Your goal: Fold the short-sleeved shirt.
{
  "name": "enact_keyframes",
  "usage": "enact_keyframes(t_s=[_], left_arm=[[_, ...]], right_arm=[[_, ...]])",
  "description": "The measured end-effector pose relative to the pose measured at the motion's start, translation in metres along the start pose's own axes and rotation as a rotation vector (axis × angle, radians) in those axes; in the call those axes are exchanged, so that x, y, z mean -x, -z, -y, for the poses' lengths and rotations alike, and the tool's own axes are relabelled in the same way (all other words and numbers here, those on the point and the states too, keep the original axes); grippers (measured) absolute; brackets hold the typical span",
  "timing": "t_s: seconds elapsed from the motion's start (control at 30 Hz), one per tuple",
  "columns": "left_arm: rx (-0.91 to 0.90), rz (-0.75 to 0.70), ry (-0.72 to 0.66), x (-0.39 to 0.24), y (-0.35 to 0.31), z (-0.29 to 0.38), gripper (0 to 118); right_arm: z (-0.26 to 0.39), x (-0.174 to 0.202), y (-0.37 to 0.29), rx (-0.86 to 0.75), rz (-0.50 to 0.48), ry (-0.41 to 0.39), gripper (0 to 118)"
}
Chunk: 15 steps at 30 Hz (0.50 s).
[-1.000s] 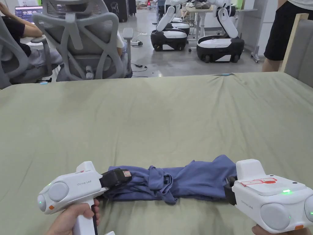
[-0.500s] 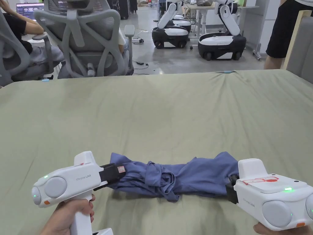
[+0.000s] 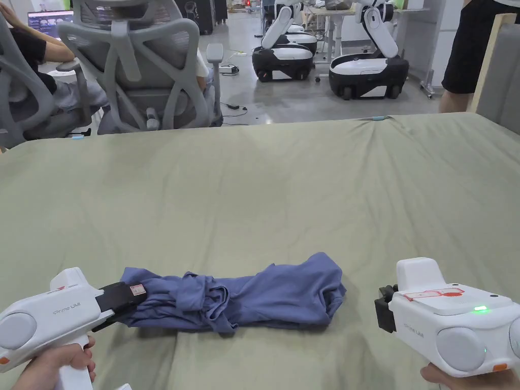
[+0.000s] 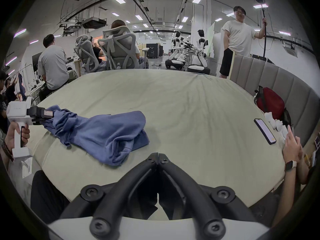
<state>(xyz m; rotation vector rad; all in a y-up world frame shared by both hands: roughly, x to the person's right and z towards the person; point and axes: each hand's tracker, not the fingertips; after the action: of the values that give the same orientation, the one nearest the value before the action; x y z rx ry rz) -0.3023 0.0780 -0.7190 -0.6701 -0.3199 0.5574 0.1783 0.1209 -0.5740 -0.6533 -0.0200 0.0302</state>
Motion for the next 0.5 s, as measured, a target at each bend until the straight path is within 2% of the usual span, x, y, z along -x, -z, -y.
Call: enact_keyframes(t_s=[0.27, 0.33, 0.5], left_arm=[[-0.019, 0.187, 0.142, -0.091, -0.008, -0.007, 20], [0.015, 0.198, 0.213, -0.118, 0.002, -0.001, 20], [0.109, 0.238, 0.271, -0.179, 0.049, 0.028, 20]], right_arm=[[0.005, -0.006, -0.001, 0.006, -0.004, -0.002, 0], [0.006, -0.009, -0.001, 0.005, -0.001, 0.003, 0], [0.012, -0.021, -0.008, 0.000, 0.010, 0.027, 0]])
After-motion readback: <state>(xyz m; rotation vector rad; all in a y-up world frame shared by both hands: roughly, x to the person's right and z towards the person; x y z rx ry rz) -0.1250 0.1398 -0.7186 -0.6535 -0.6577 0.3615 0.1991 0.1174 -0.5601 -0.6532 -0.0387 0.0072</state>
